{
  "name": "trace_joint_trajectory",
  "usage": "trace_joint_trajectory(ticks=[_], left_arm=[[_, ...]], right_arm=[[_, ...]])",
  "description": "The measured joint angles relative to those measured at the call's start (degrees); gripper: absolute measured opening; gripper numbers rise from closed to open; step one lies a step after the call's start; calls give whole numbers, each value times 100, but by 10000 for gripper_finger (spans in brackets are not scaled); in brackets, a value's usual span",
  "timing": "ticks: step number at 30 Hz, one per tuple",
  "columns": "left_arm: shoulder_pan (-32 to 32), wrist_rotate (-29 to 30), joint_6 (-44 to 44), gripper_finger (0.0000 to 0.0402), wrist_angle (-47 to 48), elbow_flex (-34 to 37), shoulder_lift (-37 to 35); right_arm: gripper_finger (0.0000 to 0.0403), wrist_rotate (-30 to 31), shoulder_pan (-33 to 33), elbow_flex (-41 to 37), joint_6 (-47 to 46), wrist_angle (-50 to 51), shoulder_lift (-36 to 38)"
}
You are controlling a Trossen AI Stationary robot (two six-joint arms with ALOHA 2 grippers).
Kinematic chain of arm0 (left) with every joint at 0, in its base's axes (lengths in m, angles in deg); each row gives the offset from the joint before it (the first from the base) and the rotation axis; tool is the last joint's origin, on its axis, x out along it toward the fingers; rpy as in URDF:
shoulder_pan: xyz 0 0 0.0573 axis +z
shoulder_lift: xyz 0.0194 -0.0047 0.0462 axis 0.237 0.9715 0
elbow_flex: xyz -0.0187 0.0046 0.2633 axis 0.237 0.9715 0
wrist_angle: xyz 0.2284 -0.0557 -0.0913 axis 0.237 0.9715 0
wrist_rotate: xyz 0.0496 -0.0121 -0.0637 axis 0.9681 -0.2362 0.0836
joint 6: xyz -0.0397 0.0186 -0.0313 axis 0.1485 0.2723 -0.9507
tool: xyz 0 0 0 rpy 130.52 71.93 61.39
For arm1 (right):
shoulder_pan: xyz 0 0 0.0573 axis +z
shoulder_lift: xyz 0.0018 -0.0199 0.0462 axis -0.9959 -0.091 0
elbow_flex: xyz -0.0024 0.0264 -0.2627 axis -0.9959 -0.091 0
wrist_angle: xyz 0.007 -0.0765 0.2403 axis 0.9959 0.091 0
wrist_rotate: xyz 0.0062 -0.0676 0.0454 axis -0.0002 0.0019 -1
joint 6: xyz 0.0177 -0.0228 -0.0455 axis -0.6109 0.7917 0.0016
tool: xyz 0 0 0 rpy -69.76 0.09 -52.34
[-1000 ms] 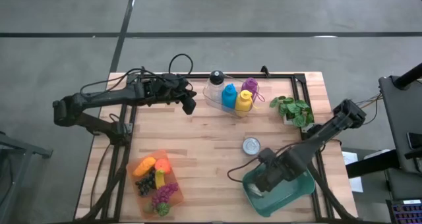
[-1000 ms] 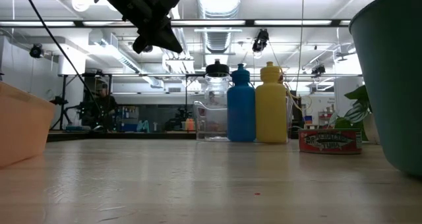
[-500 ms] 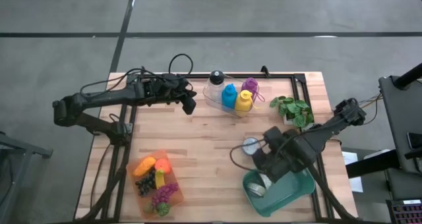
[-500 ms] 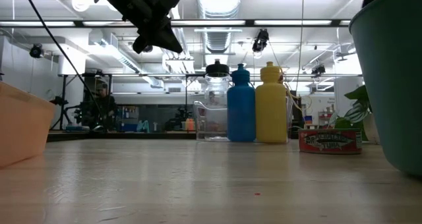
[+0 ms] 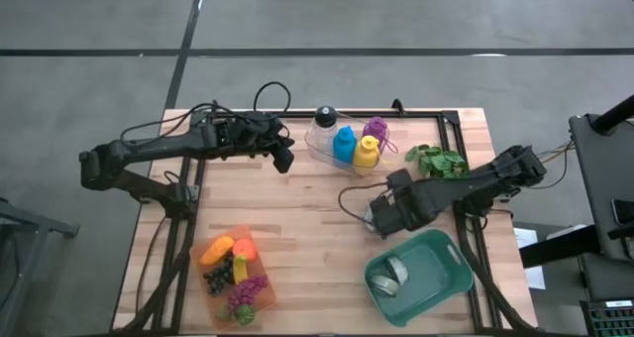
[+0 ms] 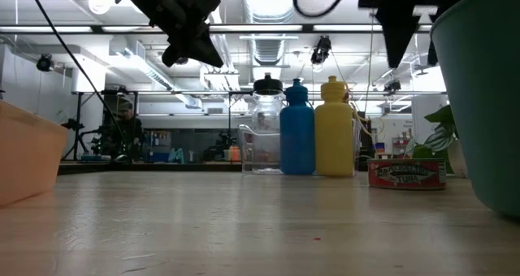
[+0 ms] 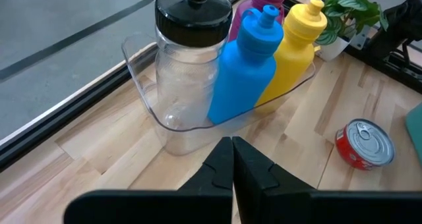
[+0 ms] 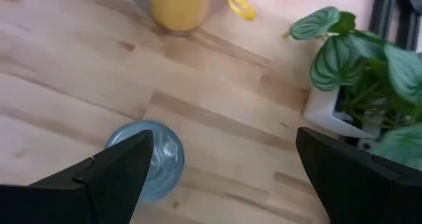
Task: Pick & Place Food Item
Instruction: Put the red tuna can into the green bin
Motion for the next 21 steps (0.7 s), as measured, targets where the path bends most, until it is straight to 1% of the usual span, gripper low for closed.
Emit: trace_joint_trajectory(ticks=[3, 7, 13, 16, 21], left_arm=[[-1, 0, 0, 1, 7, 2, 0], [0, 0, 0, 1, 9, 0, 0], [0, 0, 0, 1, 9, 1, 0], [0, 0, 2, 1, 12, 1, 0], [-1, 0, 2, 1, 12, 1, 0]], right_arm=[[371, -2, -196, -303, 17, -358, 3], [371, -108, -352, -763, 396, -1149, 5], [371, -836, -497, -1605, 1008, -2691, 5], [371, -1080, -584, -2009, 954, -3225, 5], [371, -1431, -714, -2405, 528, -3344, 5]])
